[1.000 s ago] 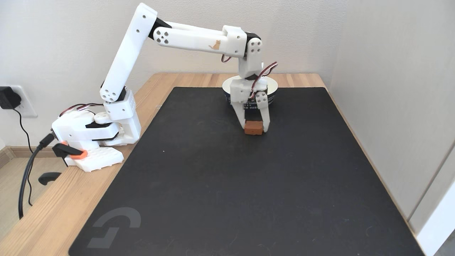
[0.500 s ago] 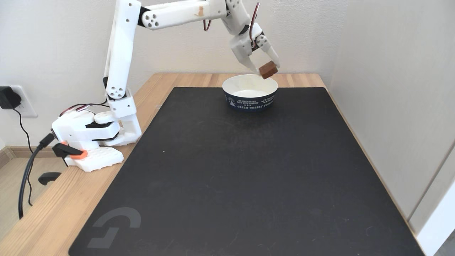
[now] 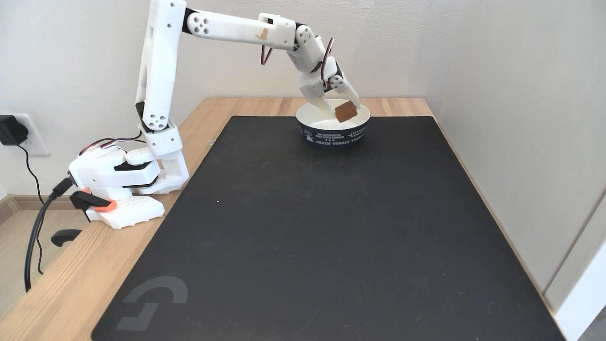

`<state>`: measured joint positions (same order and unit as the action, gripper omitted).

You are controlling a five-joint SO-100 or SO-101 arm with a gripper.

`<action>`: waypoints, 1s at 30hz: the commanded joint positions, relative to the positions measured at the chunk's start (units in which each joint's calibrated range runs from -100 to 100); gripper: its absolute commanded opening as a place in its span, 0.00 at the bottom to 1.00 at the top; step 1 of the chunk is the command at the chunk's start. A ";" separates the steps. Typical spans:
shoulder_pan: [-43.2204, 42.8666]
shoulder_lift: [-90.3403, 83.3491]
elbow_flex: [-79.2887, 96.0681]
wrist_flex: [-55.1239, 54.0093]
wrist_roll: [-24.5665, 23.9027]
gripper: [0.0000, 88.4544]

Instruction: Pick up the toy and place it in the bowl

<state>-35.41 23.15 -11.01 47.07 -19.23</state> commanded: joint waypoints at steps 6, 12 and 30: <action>0.58 -11.60 -0.31 -0.50 0.18 0.20; 9.53 -33.03 10.42 5.77 2.37 0.03; 41.56 -109.06 102.17 -7.35 12.50 0.03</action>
<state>4.20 -76.85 80.73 40.23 -6.98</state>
